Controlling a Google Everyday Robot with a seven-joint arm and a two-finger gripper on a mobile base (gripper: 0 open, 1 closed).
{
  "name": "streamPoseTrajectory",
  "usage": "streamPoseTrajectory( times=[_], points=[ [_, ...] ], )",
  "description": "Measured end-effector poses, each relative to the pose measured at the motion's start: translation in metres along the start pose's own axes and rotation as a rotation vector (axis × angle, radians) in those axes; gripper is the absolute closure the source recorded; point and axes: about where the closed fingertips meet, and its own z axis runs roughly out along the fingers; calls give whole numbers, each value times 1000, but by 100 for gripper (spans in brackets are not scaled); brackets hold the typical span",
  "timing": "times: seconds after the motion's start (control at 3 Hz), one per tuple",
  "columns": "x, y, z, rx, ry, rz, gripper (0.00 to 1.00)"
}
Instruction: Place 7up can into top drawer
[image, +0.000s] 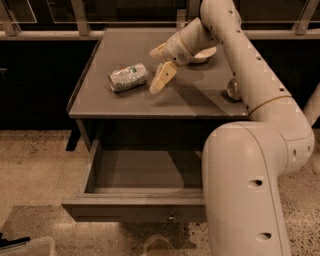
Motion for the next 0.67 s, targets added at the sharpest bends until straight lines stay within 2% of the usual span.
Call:
streamPoseTrajectory(
  times=[0.67],
  points=[
    [-16, -8, 26, -27, -25, -34, 0]
  ],
)
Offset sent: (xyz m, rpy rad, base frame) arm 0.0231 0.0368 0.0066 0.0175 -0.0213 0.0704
